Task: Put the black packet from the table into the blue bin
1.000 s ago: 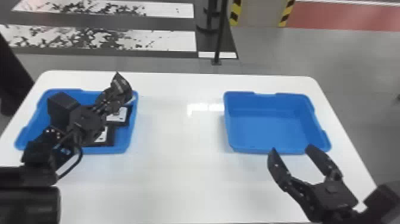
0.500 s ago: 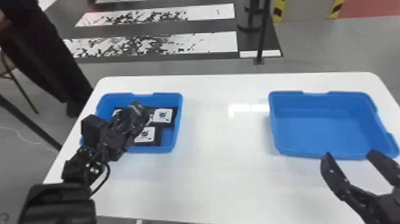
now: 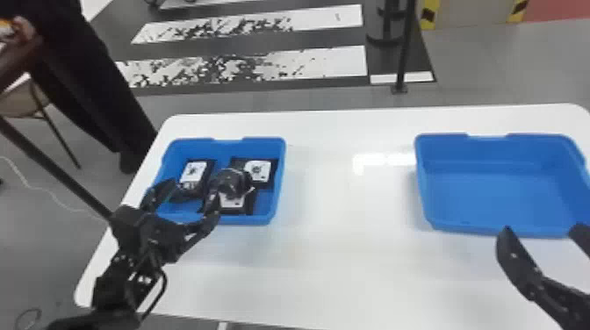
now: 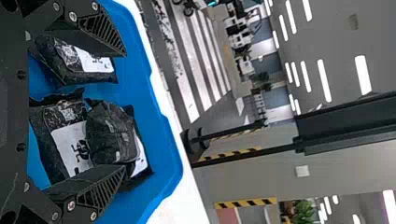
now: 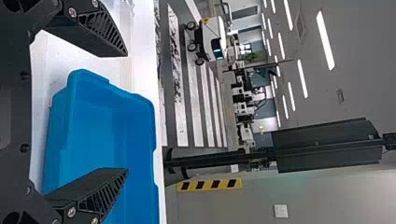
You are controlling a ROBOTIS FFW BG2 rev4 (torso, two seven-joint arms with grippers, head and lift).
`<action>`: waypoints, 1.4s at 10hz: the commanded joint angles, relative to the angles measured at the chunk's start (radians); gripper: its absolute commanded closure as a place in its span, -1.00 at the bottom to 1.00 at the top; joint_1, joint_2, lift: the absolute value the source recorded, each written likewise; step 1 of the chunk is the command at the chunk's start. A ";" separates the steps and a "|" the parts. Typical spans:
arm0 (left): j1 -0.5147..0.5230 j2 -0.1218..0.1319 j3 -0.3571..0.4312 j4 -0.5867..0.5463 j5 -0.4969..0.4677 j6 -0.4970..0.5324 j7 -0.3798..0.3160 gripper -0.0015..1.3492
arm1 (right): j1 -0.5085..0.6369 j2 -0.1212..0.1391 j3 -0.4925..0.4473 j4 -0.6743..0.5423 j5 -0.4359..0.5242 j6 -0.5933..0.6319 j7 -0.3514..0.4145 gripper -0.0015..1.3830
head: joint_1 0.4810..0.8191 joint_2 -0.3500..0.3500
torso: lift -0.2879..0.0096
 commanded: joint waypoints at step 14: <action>0.347 -0.009 -0.199 -0.064 0.463 -0.384 0.273 -0.73 | -0.001 0.003 0.002 -0.008 0.007 0.000 0.000 -0.80 | 0.27 0.53 | 0.20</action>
